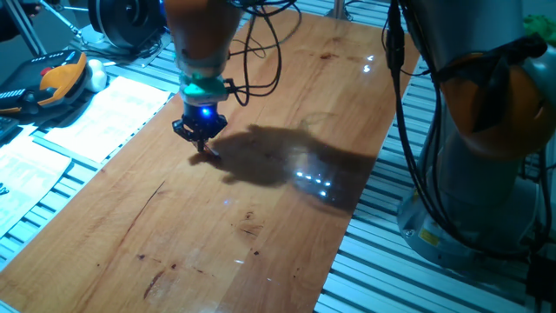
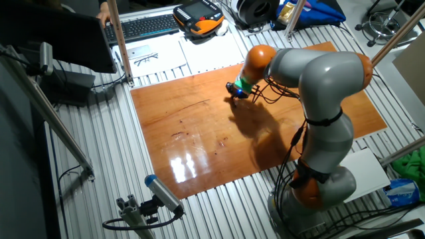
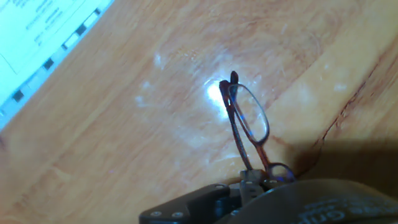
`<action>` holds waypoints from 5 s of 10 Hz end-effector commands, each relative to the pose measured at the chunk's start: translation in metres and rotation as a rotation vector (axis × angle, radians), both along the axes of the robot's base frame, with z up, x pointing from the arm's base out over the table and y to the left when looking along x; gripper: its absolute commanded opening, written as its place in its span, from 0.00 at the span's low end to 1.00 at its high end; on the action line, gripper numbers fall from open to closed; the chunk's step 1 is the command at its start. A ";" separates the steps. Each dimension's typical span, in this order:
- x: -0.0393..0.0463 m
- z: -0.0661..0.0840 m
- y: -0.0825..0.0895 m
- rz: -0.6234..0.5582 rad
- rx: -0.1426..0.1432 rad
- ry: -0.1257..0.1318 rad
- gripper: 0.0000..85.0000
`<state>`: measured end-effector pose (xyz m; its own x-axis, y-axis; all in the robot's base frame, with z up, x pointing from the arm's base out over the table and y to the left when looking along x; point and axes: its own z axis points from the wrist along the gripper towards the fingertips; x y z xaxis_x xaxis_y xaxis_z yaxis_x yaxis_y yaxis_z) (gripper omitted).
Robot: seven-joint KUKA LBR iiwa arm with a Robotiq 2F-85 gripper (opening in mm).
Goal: Unfold the leg of the glasses (with one hand)
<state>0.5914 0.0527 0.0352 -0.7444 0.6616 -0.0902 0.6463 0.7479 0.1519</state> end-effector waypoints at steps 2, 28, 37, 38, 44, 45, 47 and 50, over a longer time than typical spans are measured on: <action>-0.0011 -0.002 0.001 0.022 -0.039 0.008 0.00; -0.0404 0.000 -0.050 0.114 -0.037 0.051 0.00; -0.0431 0.005 -0.061 0.130 -0.049 0.048 0.00; -0.0436 0.004 -0.063 0.135 -0.048 0.046 0.00; -0.0450 0.004 -0.080 0.137 -0.013 0.042 0.00; -0.0449 0.005 -0.083 0.137 -0.010 0.044 0.00; -0.0449 0.006 -0.085 0.137 -0.012 0.044 0.00; -0.0470 0.002 -0.091 0.158 -0.021 0.041 0.00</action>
